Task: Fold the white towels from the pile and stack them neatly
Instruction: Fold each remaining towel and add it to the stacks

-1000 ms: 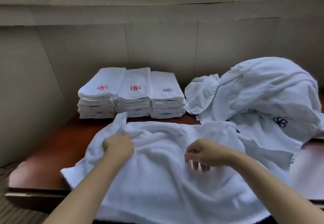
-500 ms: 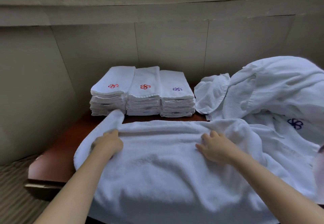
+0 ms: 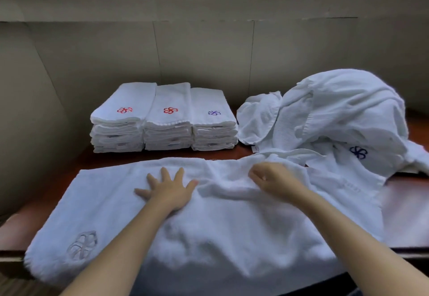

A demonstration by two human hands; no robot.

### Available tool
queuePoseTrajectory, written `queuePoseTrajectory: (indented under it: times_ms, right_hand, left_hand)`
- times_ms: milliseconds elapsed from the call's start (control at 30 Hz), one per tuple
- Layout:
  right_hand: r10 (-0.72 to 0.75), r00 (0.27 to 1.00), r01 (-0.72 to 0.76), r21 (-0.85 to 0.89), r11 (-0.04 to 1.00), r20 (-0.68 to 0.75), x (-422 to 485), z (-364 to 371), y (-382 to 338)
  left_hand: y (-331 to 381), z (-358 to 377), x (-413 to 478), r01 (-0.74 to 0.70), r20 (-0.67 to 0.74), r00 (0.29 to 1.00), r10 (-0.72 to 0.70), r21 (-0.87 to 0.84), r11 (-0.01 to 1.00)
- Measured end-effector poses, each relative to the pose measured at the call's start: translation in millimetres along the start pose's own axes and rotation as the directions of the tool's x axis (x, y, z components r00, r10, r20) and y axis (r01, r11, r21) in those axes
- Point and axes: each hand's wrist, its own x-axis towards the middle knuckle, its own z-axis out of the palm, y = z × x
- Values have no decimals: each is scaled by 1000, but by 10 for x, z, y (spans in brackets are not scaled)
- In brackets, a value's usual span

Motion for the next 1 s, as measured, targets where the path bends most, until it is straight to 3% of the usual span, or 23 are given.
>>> queuePoseTrajectory:
  times_ms: [67,167,267,333,433,533,600,667,733,800,867,933,1000]
  right_hand:
    - [104,982,-113,-50,992,-157,-1,-86,197]
    - [223,933,-230,10,973,-282,-33,-123,444]
    - [389,821,-368,133,920,-419,-80,-168,662]
    - [506,813,-479,161,863,-290,-146,-213,838]
    - [530,848,-530,-45,847,-16,-247,-220,1038]
    - [511,852,-517,-33,855,-116,-248,-182,1062]
    - [490,848,-510,-57,858,-203,-223,-214,1047]
    - [537,776,-577,-28,816,-331,-237,-329,1084]
    - [663,604,-716,65,695,-442,-318,-557,1197]
    - [810,470,-849,72,523,-351,-482,-773,1368]
    - [918,382,-924,-31,381,-105,-656,-874,1410]
    - [940,342,-934,-115,338,-19,-703,-863,1392]
    - [905,404,-911,-143,386,-132,-610,-825,1343]
  left_hand:
    - [-2,3,55,40,-16,999,-40,-7,999]
    - [-37,-14,149,52,-24,998,-53,-33,998]
    - [-119,-47,239,43,-49,998,-45,-42,998]
    - [-189,-82,283,54,-53,997,-56,-49,997]
    - [-225,-123,293,78,-55,995,-80,-30,996]
    - [-32,-124,203,31,-258,966,-5,97,995]
    - [249,-129,99,-93,-330,938,111,70,993]
    - [519,-107,-10,-206,-238,954,184,-74,976]
    - [702,-49,-90,-239,-86,969,231,-94,966]
    - [771,60,-112,-235,-17,972,235,-2,972]
    - [793,111,-123,-246,-31,969,247,30,969]
    - [829,87,-131,-284,-63,956,286,33,958]
    - [850,14,-139,-334,-55,941,334,20,942]
